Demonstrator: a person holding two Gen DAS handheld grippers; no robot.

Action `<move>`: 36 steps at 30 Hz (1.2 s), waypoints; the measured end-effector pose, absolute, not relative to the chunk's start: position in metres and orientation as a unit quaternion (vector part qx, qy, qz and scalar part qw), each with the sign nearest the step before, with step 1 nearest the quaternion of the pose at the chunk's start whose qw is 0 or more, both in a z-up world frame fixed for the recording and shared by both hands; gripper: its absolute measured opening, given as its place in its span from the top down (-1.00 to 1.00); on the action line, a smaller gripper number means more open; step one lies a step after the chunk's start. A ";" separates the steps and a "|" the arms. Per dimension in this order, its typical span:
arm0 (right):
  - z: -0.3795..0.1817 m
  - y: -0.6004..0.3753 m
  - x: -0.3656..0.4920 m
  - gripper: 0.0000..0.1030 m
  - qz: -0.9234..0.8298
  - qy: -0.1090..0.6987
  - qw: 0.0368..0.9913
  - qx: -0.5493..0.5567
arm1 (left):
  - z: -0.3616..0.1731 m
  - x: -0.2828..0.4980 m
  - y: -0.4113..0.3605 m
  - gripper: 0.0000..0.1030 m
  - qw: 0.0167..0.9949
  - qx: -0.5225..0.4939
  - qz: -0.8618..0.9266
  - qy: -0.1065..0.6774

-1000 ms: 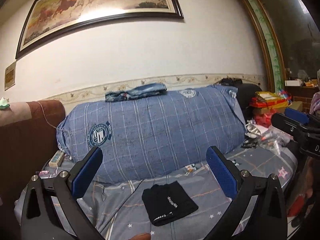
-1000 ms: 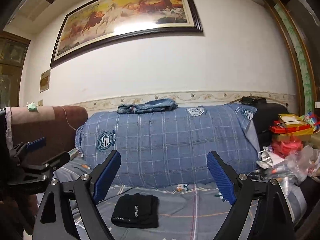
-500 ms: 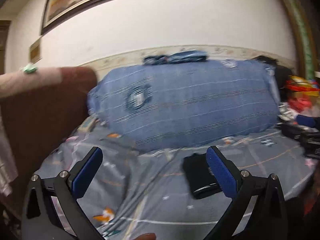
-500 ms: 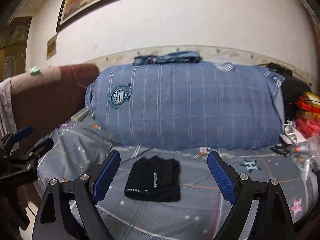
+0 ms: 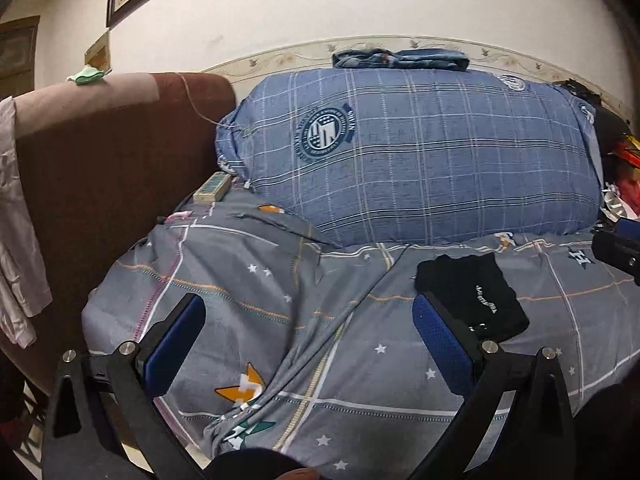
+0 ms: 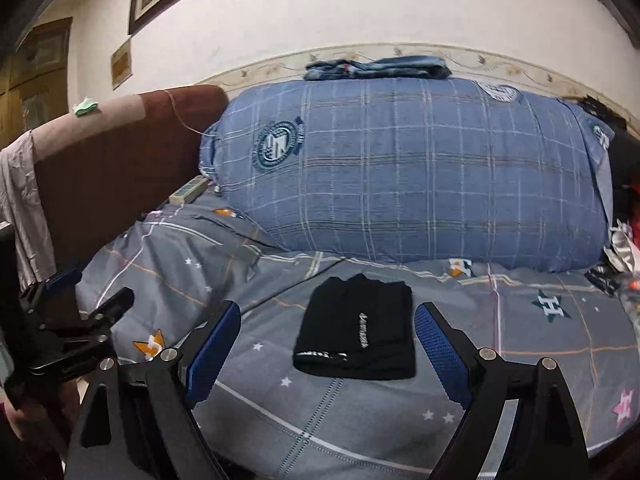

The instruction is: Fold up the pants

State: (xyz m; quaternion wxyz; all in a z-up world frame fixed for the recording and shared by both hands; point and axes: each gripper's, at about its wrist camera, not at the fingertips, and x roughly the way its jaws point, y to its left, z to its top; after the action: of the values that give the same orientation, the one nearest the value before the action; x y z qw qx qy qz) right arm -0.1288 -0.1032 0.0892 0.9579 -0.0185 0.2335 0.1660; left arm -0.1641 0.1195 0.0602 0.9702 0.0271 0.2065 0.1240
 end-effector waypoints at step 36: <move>0.050 -0.092 -0.107 -0.74 0.167 0.298 0.939 -0.043 | 0.024 -0.131 0.102 -1.00 0.954 0.008 0.068 0.291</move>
State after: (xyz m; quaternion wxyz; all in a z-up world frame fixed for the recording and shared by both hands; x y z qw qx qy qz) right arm -0.1074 -0.0922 0.0501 0.9389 -0.0433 0.2979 0.1667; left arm -0.1315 0.1017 0.0237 0.9542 0.0076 0.2911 0.0679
